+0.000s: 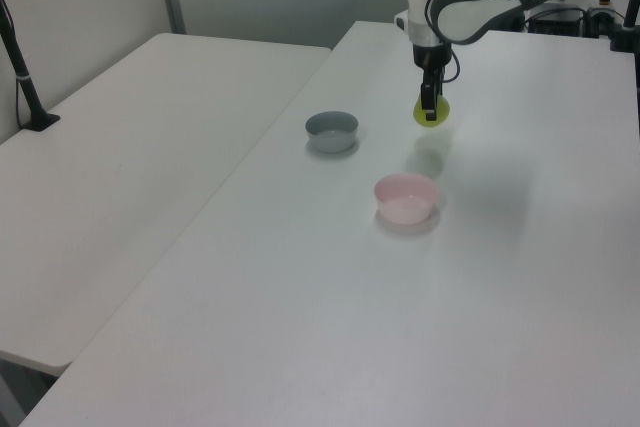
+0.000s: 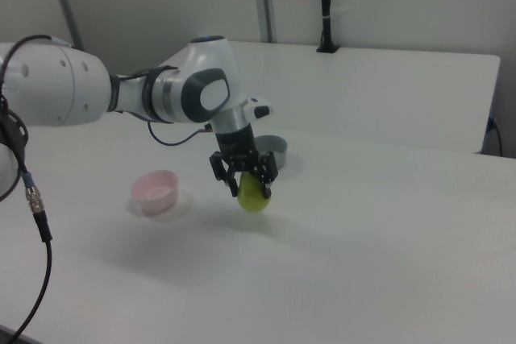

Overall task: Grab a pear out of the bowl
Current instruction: 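Lower the held pear onto the table beside the bowls, then open the gripper to release the pear and raise it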

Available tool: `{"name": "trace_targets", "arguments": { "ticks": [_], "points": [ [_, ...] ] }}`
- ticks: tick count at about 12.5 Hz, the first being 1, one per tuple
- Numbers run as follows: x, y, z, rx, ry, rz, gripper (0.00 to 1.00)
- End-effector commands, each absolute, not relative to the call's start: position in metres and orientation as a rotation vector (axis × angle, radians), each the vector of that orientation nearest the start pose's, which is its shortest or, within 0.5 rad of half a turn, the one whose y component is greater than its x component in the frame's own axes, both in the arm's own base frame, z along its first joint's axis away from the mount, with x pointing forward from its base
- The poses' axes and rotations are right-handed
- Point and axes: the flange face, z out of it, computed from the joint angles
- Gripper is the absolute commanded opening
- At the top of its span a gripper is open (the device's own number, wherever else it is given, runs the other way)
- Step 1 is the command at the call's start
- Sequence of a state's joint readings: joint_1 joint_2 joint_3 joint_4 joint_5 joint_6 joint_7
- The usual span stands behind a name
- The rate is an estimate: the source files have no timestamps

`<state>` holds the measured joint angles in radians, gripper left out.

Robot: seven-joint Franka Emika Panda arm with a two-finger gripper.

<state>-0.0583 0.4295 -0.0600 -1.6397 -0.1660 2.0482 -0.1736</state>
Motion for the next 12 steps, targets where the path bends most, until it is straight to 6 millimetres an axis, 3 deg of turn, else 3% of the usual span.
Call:
{"name": "trace_targets", "arguments": {
  "ticks": [1,12],
  "points": [
    [0.667,-0.09,0.348,-3.285,-0.225,0.037,0.61],
    [0.67,-0.093,0.335,-3.287,-0.223,0.025,0.9]
  ]
}}
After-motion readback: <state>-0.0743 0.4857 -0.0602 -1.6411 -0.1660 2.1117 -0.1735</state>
